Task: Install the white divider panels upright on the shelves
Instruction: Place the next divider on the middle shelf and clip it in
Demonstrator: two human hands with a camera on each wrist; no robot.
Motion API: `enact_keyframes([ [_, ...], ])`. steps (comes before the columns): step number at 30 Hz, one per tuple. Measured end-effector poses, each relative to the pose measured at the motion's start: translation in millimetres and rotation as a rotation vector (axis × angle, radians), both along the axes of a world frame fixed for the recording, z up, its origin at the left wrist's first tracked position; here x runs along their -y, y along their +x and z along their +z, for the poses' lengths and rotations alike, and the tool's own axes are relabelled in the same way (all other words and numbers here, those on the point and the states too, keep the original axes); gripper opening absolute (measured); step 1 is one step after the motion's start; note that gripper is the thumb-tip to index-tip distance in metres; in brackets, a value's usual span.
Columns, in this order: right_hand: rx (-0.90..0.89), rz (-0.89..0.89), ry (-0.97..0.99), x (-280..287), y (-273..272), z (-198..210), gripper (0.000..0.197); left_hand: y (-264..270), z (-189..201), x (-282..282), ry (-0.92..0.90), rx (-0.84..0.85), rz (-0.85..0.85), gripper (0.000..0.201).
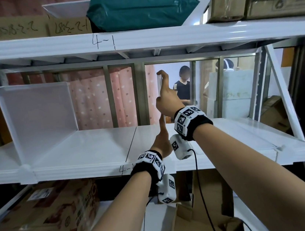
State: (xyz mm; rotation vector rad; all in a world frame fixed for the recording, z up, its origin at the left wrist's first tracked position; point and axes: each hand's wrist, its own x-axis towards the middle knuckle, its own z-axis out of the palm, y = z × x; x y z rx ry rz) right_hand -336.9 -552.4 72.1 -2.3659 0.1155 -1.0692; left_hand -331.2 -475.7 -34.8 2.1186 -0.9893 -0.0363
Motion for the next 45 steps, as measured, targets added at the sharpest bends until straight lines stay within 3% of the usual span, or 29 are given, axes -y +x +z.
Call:
enact_keyframes([
  [7,0.01,-0.008,0.011,5,1,0,0.078,-3,1,1,-0.036,0.001,0.027,0.089],
  [12,-0.019,-0.054,-0.078,7,-2,0,0.086,-3,-2,1,-0.079,0.045,0.058,0.1],
  [15,-0.099,-0.083,-0.176,12,-7,3,0.09,-5,0,-3,-0.013,0.183,0.174,0.083],
  [18,-0.172,-0.22,-0.318,13,-10,16,0.082,-6,11,-6,-0.071,0.331,0.356,0.057],
  [20,-0.124,-0.309,-0.459,11,-14,22,0.078,-8,18,-3,-0.074,0.379,0.406,0.056],
  [23,-0.052,-0.279,-0.56,7,-17,24,0.067,-8,24,2,-0.137,0.41,0.415,0.053],
  [29,0.003,-0.2,-0.436,-4,-18,25,0.043,-4,24,9,-0.14,0.44,0.369,0.046],
  [40,0.083,-0.264,-0.244,-4,-19,23,0.057,0,19,12,-0.145,0.418,0.292,0.039],
  [45,0.163,-0.253,-0.206,-3,1,15,0.057,4,17,11,-0.14,0.42,0.272,0.051],
])
